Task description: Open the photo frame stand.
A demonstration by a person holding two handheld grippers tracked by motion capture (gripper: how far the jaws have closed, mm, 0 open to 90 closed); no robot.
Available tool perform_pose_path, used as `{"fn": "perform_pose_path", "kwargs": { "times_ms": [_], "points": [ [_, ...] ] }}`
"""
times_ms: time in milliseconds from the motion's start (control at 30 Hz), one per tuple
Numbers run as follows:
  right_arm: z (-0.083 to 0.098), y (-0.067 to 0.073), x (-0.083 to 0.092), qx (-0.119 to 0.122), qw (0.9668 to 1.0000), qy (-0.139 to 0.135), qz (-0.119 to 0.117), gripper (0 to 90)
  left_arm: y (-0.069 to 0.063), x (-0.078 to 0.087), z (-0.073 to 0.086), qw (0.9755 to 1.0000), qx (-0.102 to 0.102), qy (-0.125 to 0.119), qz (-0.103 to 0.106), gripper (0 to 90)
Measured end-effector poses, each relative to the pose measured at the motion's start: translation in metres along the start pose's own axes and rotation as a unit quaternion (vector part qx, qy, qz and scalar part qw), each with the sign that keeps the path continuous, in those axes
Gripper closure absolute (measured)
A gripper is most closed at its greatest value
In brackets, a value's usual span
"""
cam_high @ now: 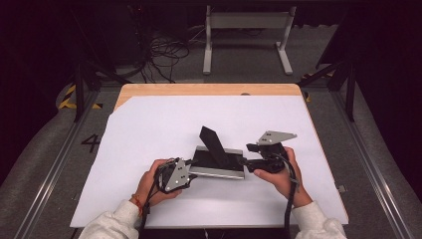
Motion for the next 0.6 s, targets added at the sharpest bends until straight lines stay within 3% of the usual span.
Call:
{"fn": "perform_pose_path", "kwargs": {
  "times_ms": [133, 300, 367, 467, 600],
  "points": [
    [0.015, -0.002, 0.010, 0.033, 0.9992, 0.005, 0.021, 43.7, 0.000, 0.000, -0.001, 1.0000, 0.000, 0.001, 0.001, 61.1],
    [0.033, 0.003, 0.008, 0.063, 0.9977, 0.020, 0.014, 43.7, 0.001, 0.000, -0.002, 1.0000, 0.004, 0.003, 0.002, 61.2],
    [0.040, 0.004, 0.005, 0.065, 0.9974, 0.030, 0.006, 42.5, 0.002, 0.000, -0.002, 1.0000, 0.008, 0.004, 0.002, 61.2],
    [0.047, 0.004, 0.005, 0.066, 0.9976, 0.022, 0.001, 43.3, 0.001, 0.000, -0.002, 1.0000, 0.008, 0.003, 0.003, 61.2],
    [0.053, 0.001, 0.006, 0.068, 0.9972, 0.030, 0.007, 43.7, 0.003, 0.000, -0.003, 0.9999, 0.015, 0.005, 0.004, 61.4]
  ]
}}
Point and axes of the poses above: each handheld gripper's, and its own axes: x roughly backward along the jaws, z roughly out of its underside, y roughly to its left, the point moved 8 cm from there along -x, roughly forward along the jaws, and after that the axes turned 12 degrees about -z, right-handed, at the moved point
